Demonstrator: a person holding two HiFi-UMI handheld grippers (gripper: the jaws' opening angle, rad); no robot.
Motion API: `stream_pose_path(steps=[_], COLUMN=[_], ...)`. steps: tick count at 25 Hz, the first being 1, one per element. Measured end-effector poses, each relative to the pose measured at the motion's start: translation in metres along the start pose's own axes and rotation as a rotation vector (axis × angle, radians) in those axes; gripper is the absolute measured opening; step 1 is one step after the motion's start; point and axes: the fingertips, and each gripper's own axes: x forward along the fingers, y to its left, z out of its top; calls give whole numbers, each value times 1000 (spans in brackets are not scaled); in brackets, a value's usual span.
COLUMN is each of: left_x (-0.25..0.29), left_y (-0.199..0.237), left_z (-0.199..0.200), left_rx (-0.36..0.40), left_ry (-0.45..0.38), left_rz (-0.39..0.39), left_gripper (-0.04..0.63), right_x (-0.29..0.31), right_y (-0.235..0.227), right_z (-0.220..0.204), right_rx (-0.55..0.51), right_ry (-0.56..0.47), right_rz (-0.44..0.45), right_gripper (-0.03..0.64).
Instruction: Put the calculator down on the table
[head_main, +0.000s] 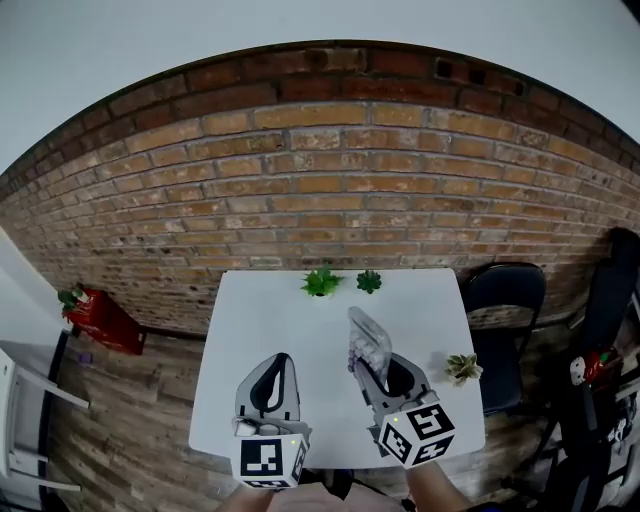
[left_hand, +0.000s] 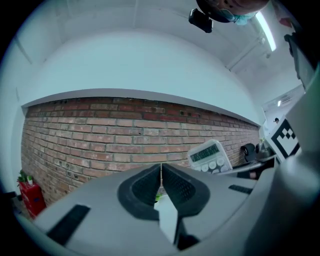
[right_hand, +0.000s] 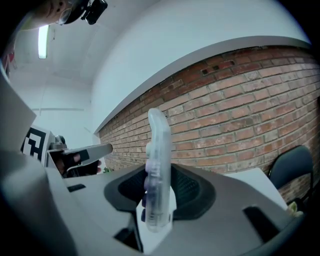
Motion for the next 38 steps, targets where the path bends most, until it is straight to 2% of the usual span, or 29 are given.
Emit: stream_pose_path(steps=[5,12,20,29,38], left_x=[13,37,53,55,57], left_y=[22,48,70,82,79], left_z=[3,-19,-65,-116,-149], left_rx=[-12,-34,-76,-112,-126], left_ry=[-7,29,130,231,302], left_rz=[39,34,10,-10,-37], left_gripper=[18,18,18,18,18], right_x=[25,62,90,96,98], right_y=[6,8,5,5,-2], right_z=[7,-9,-69,-147,-195], right_rx=[-21,-7,67,160,245], right_ry=[21,85,228,395,505], right_rz=[33,29,-5,-35,-74], right_gripper=[137,137,137,138,138])
